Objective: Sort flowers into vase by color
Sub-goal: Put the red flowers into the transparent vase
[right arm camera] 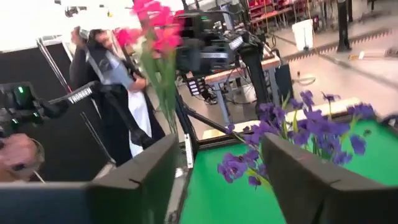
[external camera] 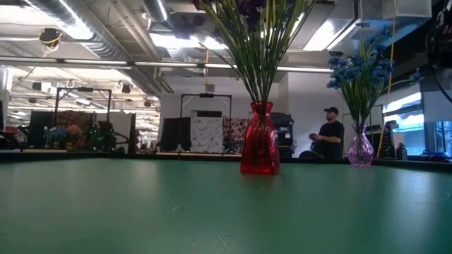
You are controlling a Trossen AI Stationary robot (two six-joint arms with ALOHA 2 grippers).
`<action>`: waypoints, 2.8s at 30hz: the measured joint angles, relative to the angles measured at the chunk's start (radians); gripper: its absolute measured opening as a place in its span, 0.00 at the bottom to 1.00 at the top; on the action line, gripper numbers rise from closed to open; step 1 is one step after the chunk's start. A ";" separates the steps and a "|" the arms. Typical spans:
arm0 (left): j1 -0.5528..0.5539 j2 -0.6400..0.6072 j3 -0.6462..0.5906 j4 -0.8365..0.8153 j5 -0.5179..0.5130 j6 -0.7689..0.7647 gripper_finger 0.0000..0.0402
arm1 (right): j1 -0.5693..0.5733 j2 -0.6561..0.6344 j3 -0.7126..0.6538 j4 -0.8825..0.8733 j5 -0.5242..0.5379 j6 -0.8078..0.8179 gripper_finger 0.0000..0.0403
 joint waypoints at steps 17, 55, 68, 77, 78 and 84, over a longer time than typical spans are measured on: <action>0.159 0.121 -0.002 0.394 0.299 0.011 0.00 | -0.086 0.172 0.002 0.228 -0.017 -0.254 0.73; 0.240 0.192 -0.002 0.374 0.398 -0.073 0.00 | -0.773 0.448 0.001 0.494 -0.986 0.044 0.20; 0.244 0.185 -0.002 0.338 0.405 -0.113 0.04 | -0.773 0.446 0.001 0.493 -1.085 0.096 0.31; 0.244 0.184 -0.002 0.339 0.404 -0.124 0.04 | -0.773 0.456 0.001 0.492 -1.077 0.096 0.28; 0.246 0.185 -0.002 0.339 0.404 -0.139 0.04 | -0.773 0.457 0.001 0.492 -1.077 0.093 0.25; 0.262 0.185 -0.002 0.312 0.404 -0.236 0.06 | -0.773 0.458 0.001 0.493 -1.090 0.055 0.03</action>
